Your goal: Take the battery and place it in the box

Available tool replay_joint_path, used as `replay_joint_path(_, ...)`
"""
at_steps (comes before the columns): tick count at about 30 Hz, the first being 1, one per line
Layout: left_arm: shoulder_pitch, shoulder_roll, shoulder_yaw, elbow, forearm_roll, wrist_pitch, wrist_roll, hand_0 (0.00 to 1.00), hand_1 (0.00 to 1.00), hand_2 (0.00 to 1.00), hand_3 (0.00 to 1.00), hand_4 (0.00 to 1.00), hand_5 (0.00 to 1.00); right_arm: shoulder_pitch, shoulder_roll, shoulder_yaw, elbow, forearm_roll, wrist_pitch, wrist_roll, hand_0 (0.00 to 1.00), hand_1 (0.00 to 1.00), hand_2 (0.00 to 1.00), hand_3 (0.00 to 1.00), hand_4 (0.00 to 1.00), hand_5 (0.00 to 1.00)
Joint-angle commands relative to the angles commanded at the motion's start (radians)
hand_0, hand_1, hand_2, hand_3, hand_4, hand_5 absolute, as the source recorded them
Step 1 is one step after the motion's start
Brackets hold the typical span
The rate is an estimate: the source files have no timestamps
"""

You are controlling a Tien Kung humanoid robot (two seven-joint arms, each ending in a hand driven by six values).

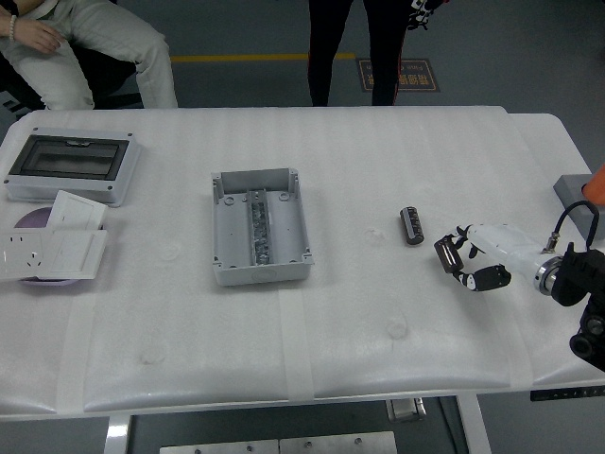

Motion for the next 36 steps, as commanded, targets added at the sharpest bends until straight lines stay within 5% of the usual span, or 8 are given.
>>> replay_joint_path(9,0.007,-0.007,-0.008,0.0,0.007,-0.001,0.005,0.408,0.619,0.53,0.528,0.838,0.366,0.146,0.146,-0.012,0.053,-0.006,-0.008,-0.018,0.797,0.557,0.663,0.72,0.396,0.138)
replay_joint_path(22,0.022,-0.016,-0.021,-0.001,0.02,-0.012,0.019,0.408,0.619,0.529,0.521,0.838,0.369,0.208,0.435,-0.057,-0.05,-0.026,-0.041,-0.016,0.792,0.556,0.664,0.723,0.467,0.2)
replay_joint_path(31,0.025,-0.02,-0.023,0.0,0.023,-0.02,0.023,0.406,0.618,0.525,0.518,0.836,0.369,0.215,0.513,-0.114,-0.094,0.0,-0.077,-0.004,0.794,0.555,0.67,0.727,0.52,0.241)
replay_joint_path(32,0.025,-0.02,-0.021,0.0,0.022,-0.022,0.023,0.405,0.617,0.513,0.511,0.843,0.369,0.216,0.517,-0.118,-0.099,0.003,-0.08,0.001,0.806,0.571,0.708,0.835,0.666,0.342)
replay_joint_path(36,0.023,-0.021,-0.017,0.0,0.018,-0.026,0.021,0.405,0.617,0.513,0.511,0.843,0.369,0.218,0.523,-0.124,-0.114,0.01,-0.084,0.015,0.806,0.571,0.708,0.835,0.666,0.342)
